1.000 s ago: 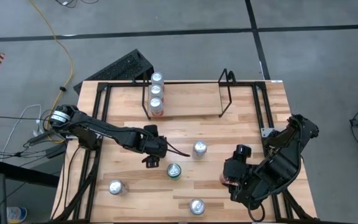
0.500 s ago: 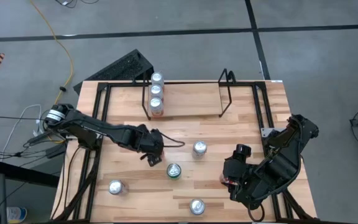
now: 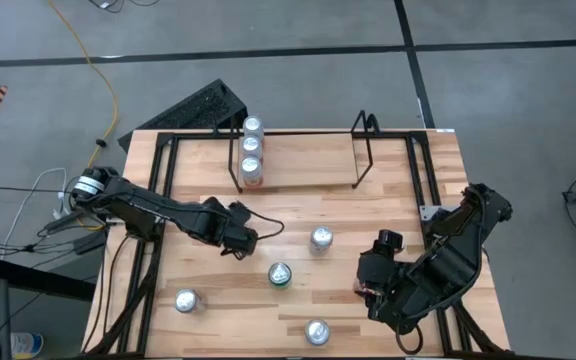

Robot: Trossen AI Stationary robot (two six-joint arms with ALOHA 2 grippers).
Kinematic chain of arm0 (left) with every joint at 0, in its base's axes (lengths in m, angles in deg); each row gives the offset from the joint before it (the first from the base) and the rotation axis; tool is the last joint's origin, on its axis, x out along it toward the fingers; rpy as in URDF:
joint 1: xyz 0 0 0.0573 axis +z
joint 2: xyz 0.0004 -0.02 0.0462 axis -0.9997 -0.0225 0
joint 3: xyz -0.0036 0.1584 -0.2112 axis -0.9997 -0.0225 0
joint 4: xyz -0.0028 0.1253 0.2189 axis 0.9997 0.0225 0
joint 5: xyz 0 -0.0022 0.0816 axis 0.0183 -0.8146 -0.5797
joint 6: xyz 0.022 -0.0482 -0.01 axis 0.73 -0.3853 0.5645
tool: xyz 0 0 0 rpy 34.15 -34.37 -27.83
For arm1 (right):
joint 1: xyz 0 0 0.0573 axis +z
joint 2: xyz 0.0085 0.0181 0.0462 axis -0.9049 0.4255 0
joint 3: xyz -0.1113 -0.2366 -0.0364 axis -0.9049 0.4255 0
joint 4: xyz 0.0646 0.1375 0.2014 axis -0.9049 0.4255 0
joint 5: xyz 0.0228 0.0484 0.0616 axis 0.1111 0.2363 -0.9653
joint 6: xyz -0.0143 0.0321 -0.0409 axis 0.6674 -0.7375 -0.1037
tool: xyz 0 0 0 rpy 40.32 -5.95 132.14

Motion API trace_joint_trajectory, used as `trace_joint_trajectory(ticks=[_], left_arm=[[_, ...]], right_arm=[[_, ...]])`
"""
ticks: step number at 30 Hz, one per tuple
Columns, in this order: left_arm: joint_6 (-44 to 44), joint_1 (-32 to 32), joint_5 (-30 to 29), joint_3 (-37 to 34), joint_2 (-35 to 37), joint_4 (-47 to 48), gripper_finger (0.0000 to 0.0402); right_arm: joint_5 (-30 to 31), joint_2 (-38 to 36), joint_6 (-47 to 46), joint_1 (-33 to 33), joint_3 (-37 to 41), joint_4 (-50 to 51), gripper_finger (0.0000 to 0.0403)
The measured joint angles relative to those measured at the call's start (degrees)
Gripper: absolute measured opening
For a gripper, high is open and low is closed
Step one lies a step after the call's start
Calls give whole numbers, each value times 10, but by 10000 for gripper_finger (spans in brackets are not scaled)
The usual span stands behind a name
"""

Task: Place canned beverage on shelf
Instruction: Put the top left red soda can on the shelf

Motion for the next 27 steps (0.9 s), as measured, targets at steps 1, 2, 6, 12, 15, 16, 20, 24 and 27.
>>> trace_joint_trajectory(ticks=[1,2,6,12,15,16,20,24,27], left_arm=[[37,-5,-2,0,0,-13,288],[78,-9,-2,0,0,-27,288],[298,-22,29,1,0,-70,288],[607,-28,134,1,0,-72,294],[704,-28,145,1,0,-74,303],[727,-27,141,1,0,-77,307],[773,-27,118,1,0,-88,315],[875,-28,126,1,0,-87,316],[973,-32,146,1,0,-87,316]], right_arm=[[1,0,2,0,0,0,369],[1,0,5,0,0,0,369],[2,0,13,-3,0,0,369],[2,0,20,-4,0,0,369],[2,0,19,-3,0,0,369],[2,0,16,-3,0,0,369],[1,0,9,2,0,0,369],[1,0,7,2,0,0,369],[3,0,7,2,0,0,369]])
